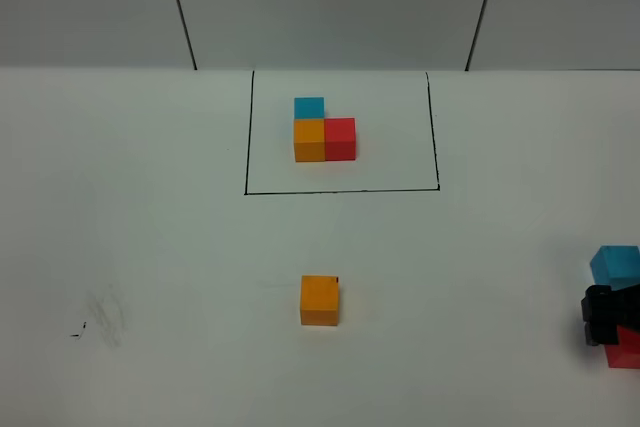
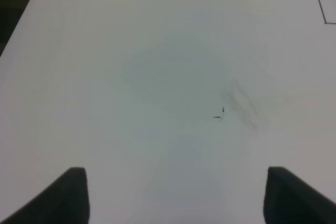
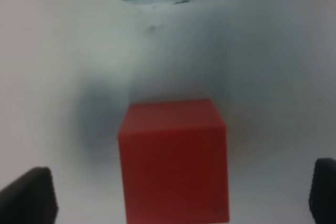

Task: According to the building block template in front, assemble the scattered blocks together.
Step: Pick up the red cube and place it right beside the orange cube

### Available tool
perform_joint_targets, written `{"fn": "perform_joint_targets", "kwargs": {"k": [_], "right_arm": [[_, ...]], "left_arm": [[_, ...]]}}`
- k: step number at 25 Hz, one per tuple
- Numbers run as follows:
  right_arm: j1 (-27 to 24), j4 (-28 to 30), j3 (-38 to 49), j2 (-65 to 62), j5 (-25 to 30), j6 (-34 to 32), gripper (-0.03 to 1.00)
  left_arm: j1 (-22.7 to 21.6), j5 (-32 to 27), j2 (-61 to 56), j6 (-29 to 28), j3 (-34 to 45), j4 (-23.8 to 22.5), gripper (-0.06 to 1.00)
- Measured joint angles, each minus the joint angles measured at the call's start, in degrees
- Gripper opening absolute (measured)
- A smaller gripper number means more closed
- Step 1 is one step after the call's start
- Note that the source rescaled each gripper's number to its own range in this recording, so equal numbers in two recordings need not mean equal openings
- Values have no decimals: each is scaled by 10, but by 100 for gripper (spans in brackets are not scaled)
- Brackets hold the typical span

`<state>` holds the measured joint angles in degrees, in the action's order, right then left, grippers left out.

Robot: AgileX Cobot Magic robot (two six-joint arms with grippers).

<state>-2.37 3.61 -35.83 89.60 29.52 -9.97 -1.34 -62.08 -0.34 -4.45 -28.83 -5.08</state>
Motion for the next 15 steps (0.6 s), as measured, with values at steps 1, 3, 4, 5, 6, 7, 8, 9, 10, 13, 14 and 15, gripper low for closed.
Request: {"fn": "perform_joint_targets", "kwargs": {"k": [1, 3, 4, 5, 6, 7, 8, 9, 10, 13, 14, 15], "right_arm": [[0, 0, 0, 8, -5, 0, 96], [0, 0, 0, 22, -10, 0, 94], [0, 0, 0, 27, -13, 0, 93], [0, 0, 0, 28, -14, 0, 92], [0, 0, 0, 30, -17, 0, 91], [0, 0, 0, 30, -19, 0, 89], [0, 0, 0, 31, -21, 0, 85], [0, 0, 0, 32, -21, 0, 82], [0, 0, 0, 32, -21, 0, 76], [0, -1, 0, 32, -21, 0, 50], [0, -1, 0, 32, -21, 0, 39], [0, -2, 0, 32, -20, 0, 26]], "left_arm": [[0, 0, 0, 0, 0, 0, 50], [0, 0, 0, 0, 0, 0, 50], [0, 0, 0, 0, 0, 0, 50], [0, 0, 0, 0, 0, 0, 50], [0, 0, 0, 0, 0, 0, 50], [0, 0, 0, 0, 0, 0, 50], [0, 0, 0, 0, 0, 0, 50], [0, 0, 0, 0, 0, 0, 50], [0, 0, 0, 0, 0, 0, 50], [0, 0, 0, 0, 0, 0, 50], [0, 0, 0, 0, 0, 0, 50], [0, 0, 0, 0, 0, 0, 50]]}}
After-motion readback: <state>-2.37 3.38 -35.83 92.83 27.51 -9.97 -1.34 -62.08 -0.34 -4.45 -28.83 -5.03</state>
